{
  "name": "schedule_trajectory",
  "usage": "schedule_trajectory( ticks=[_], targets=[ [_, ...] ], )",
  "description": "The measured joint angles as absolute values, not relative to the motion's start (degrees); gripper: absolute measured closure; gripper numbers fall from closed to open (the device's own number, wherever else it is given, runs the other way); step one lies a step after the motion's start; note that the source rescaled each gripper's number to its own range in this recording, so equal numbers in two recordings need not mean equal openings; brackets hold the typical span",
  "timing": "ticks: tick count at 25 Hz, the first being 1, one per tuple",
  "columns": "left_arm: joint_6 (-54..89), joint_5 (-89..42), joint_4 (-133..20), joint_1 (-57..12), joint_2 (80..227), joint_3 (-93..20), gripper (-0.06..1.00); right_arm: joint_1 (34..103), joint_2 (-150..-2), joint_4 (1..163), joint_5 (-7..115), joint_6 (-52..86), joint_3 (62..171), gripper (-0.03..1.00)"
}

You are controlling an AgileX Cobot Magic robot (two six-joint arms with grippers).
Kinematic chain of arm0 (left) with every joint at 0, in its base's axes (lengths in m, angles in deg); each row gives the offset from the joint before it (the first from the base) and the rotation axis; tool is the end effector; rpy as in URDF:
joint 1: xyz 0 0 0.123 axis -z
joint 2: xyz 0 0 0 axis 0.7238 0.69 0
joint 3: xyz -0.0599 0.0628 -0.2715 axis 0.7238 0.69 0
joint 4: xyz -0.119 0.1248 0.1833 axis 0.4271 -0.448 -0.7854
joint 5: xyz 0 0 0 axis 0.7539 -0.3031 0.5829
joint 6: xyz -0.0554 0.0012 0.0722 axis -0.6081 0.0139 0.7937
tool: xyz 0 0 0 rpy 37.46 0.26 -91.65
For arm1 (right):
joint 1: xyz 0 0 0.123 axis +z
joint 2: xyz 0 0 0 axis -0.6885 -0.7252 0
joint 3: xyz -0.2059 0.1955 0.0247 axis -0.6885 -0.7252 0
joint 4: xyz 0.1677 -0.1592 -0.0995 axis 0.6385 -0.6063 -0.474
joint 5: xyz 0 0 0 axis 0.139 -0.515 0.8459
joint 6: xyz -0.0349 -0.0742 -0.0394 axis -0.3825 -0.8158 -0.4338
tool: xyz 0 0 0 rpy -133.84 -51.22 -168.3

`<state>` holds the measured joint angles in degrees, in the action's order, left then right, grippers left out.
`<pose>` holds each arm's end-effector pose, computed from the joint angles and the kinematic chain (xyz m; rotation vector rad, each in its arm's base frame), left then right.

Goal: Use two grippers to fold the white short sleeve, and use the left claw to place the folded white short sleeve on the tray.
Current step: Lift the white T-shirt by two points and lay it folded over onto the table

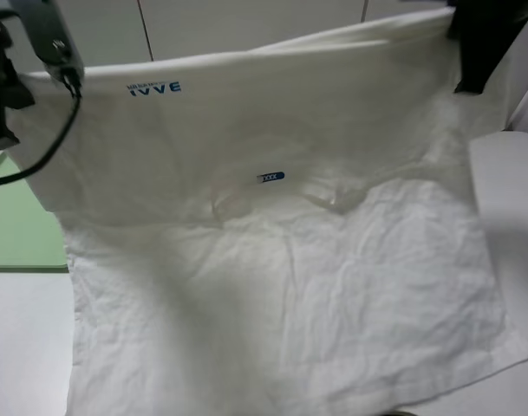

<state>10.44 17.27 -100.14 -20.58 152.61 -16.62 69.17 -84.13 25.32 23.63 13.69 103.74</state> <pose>0.2482 -0.0848 0.3283 1.3389 2.0312 0.6128 0.2986 0.0955 0.3435 -1.4533 1.7734 -0.9388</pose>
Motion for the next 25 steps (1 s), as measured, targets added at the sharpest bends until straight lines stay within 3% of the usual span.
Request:
schedule_trajectory(
  ticks=[6,14,19,25],
  targets=[
    [1.0,13.3,-117.3,-20.6,162.8,-16.4,0.94,64.1,-99.5,21.1,33.3,21.7,103.7,0.97],
    [-5.0,8.3,-132.9,-20.4,169.6,-16.4,0.94,57.1,-103.9,20.3,39.5,24.8,103.7,0.97],
    [5.1,8.3,-120.8,-20.2,170.4,-16.4,0.94,55.9,-103.4,23.2,39.1,20.1,102.9,0.97],
    [29.7,19.9,-98.7,-20.2,170.4,-16.4,0.94,57.3,-101.7,30.3,38.1,-1.8,95.6,0.97]
  ],
)
